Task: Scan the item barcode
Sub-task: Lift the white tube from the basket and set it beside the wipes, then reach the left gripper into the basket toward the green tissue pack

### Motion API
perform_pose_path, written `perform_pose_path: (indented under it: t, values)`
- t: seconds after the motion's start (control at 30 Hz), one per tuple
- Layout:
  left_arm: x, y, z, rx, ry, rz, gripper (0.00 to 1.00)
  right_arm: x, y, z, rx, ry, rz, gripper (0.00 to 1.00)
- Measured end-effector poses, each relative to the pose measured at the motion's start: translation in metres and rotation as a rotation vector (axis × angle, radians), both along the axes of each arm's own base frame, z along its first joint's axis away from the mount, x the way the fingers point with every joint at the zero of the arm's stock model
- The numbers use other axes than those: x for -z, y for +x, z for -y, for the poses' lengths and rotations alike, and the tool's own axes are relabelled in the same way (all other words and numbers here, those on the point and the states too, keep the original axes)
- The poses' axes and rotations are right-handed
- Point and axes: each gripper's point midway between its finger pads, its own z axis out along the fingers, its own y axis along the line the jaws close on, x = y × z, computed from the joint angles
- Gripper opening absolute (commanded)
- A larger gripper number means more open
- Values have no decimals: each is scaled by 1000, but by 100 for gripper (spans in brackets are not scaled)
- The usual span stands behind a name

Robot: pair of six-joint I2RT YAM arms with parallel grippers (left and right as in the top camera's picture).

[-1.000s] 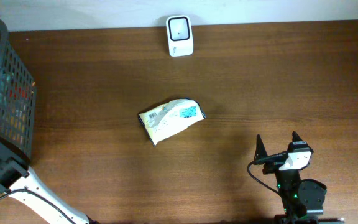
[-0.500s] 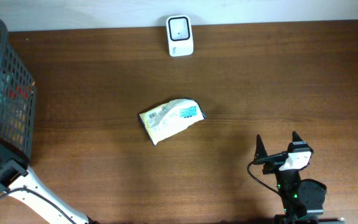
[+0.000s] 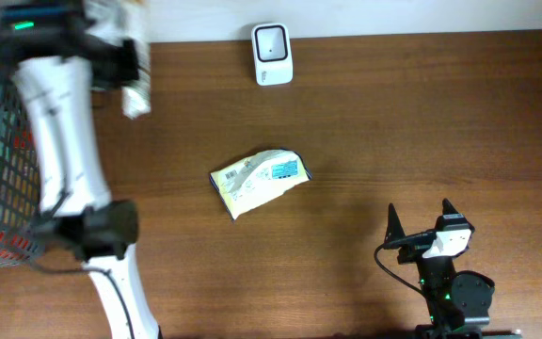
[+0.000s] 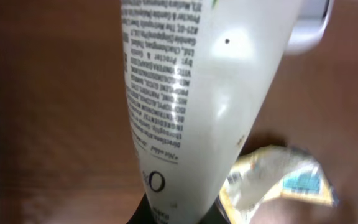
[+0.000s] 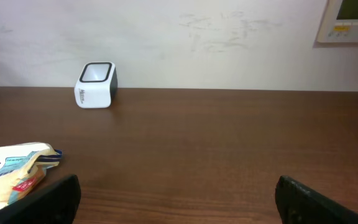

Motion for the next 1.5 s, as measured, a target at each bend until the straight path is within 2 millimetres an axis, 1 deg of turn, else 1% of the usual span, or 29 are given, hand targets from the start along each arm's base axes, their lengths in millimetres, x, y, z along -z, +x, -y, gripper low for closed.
perform_pose_path:
  t: [0.1,0.13,0.23,0.3,0.33,0.37,0.43,0.47,0.57,0.63,0.7,0.73,0.77,0.83,0.87,0.9,0.93,0.97,1.0,1.03,1.07,1.1,1.13,1.17,1.23,1.27,1.33,1.4,1.5]
  values:
    - [93,-4,43,100,20,-244,0,0,0,0,0,0,0,99]
    - [117,-11,53,122,28,-303,0,0,0,0,0,1,-1,99]
    - [169,-31,73,170,45,-424,0,0,0,0,0,1,0,99]
    - [194,-46,81,186,54,-488,0,0,0,0,0,0,0,99]
    - [211,-60,87,201,65,-537,0,0,0,0,0,0,0,99]
    - [216,-66,90,208,69,-557,20,0,0,0,0,1,0,99]
    - [221,-75,100,232,83,-582,89,0,0,0,0,1,0,99]
    - [221,-78,102,242,88,-589,99,0,0,0,0,0,0,99]
    - [218,-98,109,263,103,-662,100,0,0,0,0,1,0,99]
    - [211,-106,104,264,123,-697,100,0,0,0,0,1,0,99]
    - [185,-93,96,252,154,-630,99,0,0,0,0,0,0,99]
    - [156,-72,91,235,172,-511,99,0,0,0,0,0,0,99]
    - [129,-58,86,217,178,-410,99,0,0,0,0,0,0,99]
    - [37,-24,57,124,206,-91,99,0,0,0,0,1,0,99]
    - [-29,-15,26,31,228,116,99,0,0,0,0,1,0,99]
    - [-71,-16,1,-43,240,240,99,0,0,0,0,1,0,99]
    - [-121,-22,-37,-153,266,390,99,0,0,0,0,0,0,99]
    - [-157,-33,-73,-253,293,494,99,0,0,0,0,0,0,99]
    - [-177,-44,-101,-337,317,547,100,0,0,0,0,0,0,99]
    - [-196,-58,-144,-467,347,601,100,0,0,0,0,1,0,99]
    - [-198,-67,-175,-555,365,603,99,0,0,0,0,0,0,99]
    - [-189,-70,-207,-643,373,580,99,0,0,0,0,1,0,99]
    - [-179,-71,-229,-692,373,555,99,0,0,0,0,0,0,99]
    - [-161,-71,-253,-742,364,512,99,0,0,0,0,0,0,99]
    - [-103,-66,-302,-819,332,379,99,0,0,0,0,0,0,99]
    - [-86,-64,-313,-833,321,341,99,0,0,0,0,0,0,99]
    - [-39,-56,-335,-848,297,244,99,0,0,0,0,0,0,99]
    - [1,-44,-349,-847,282,180,100,0,0,0,0,0,0,99]
    - [75,-25,-365,-817,268,72,99,0,0,0,0,0,0,99]
